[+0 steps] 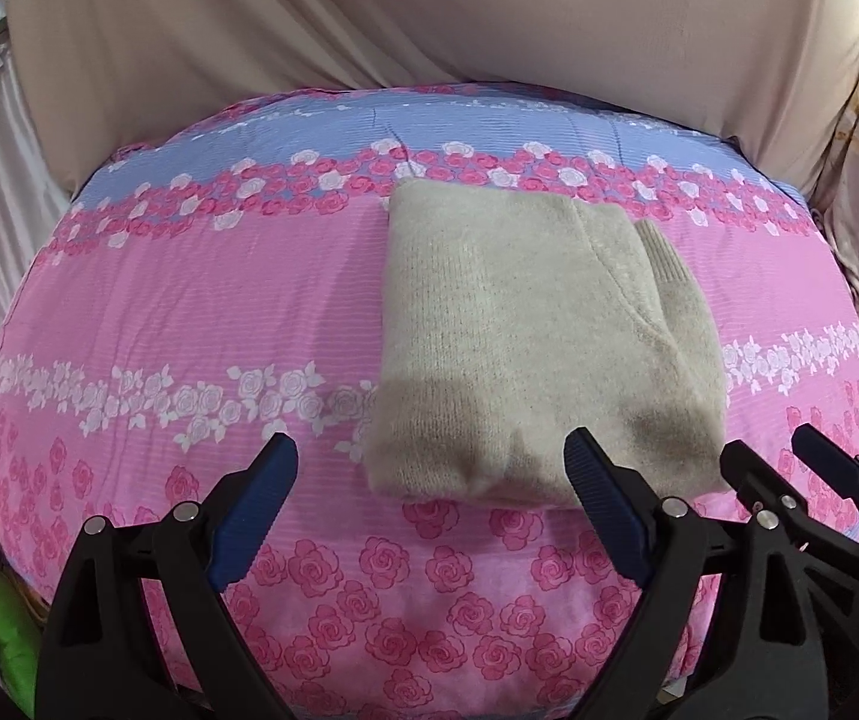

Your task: Fold small clothes

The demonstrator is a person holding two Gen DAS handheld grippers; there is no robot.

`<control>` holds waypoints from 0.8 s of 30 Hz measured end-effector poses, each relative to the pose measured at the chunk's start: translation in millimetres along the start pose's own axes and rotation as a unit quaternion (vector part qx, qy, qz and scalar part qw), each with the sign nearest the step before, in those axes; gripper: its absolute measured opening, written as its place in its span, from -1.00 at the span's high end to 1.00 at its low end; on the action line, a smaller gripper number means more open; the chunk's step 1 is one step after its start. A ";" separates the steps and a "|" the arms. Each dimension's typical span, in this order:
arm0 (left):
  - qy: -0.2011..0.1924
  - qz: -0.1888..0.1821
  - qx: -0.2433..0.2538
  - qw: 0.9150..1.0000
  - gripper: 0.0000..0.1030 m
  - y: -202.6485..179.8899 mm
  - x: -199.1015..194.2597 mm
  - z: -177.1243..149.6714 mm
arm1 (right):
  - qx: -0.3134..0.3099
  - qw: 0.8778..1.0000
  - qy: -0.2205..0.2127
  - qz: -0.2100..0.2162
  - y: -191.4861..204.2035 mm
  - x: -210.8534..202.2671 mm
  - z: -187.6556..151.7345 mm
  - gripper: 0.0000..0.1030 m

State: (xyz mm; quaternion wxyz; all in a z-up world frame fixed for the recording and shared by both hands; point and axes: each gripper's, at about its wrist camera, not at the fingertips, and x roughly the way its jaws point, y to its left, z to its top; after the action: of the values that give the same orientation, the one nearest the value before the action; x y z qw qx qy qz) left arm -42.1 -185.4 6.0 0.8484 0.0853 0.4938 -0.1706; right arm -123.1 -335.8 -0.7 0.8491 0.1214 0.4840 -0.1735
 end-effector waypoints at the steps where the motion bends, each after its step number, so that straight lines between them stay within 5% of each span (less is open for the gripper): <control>1: 0.000 0.000 -0.005 1.000 -0.71 2.0 -0.2 -0.5 | -0.004 1.000 0.000 -0.001 1.2 0.4 0.0 -0.20; 14: -0.003 0.004 -0.008 1.000 -0.71 2.8 0.2 -0.4 | -0.012 1.000 -0.007 -0.002 7.5 -1.3 -0.4 -0.21; 18: -0.009 0.008 0.002 1.000 -0.91 -1.7 -2.1 -0.8 | -0.005 1.000 -0.001 -0.003 4.9 -0.2 -3.9 -0.21; 24: -0.008 0.009 0.027 1.000 -0.91 -11.9 -1.6 -2.0 | -0.001 1.000 0.008 -0.007 1.8 2.8 -8.4 -0.21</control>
State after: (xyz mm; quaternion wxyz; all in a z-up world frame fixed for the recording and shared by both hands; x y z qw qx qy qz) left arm -48.9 -195.5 6.6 0.8511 0.1109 0.4817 -0.1771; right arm -127.6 -331.6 -7.2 0.8441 0.1187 0.4916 -0.1782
